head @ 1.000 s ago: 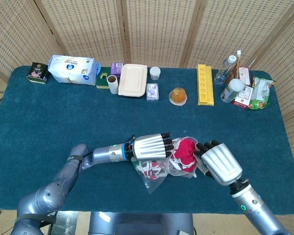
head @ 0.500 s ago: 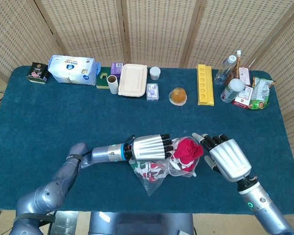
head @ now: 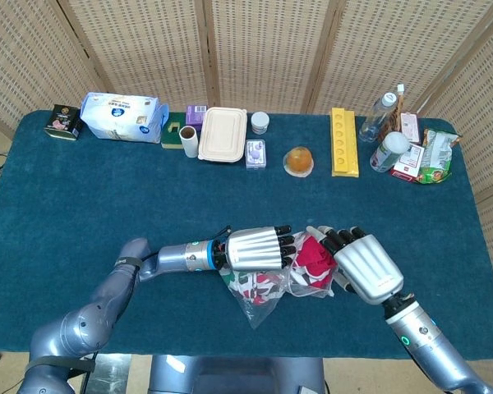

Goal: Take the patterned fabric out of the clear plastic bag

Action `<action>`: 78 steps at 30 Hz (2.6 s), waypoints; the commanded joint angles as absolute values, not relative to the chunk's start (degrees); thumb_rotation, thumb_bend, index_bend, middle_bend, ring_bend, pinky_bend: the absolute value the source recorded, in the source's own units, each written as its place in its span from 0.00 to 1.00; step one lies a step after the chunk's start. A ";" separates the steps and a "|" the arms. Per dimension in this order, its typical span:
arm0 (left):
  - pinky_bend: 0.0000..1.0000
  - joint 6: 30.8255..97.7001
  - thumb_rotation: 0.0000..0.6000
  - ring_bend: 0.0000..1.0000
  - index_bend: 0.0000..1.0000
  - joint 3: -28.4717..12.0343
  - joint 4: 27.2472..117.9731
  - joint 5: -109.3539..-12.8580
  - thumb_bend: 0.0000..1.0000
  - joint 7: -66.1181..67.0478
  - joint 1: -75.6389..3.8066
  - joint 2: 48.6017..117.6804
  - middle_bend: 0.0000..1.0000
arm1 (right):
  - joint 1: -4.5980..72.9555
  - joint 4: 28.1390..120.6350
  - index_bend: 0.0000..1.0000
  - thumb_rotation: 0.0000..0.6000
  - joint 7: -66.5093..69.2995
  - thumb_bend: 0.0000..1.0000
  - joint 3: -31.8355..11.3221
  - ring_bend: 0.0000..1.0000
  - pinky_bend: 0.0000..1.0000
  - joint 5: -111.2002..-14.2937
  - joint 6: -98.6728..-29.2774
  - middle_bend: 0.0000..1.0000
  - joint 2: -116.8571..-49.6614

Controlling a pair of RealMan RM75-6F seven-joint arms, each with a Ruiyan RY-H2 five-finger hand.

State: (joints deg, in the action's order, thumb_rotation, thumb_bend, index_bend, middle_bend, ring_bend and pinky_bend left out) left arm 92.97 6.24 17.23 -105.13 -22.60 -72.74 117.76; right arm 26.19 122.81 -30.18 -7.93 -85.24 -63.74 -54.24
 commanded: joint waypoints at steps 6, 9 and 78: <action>0.56 93.22 1.00 0.64 0.90 6.19 17.23 -104.98 0.25 -22.20 -72.66 117.62 0.74 | 28.49 122.68 0.42 1.00 -33.69 0.44 -8.61 0.44 0.44 -81.27 -62.02 0.29 -56.98; 0.55 93.58 1.00 0.63 0.90 6.38 17.24 -105.06 0.25 -22.21 -72.32 117.34 0.73 | 28.53 122.29 0.50 1.00 -34.80 0.46 -8.62 0.48 0.47 -80.56 -62.82 0.33 -57.69; 0.21 46.67 1.00 0.09 0.30 -0.90 53.08 -84.83 0.17 -4.43 -62.41 97.74 0.20 | 28.75 109.10 0.62 1.00 -25.42 0.48 -4.40 0.56 0.54 -74.68 -62.99 0.42 -63.77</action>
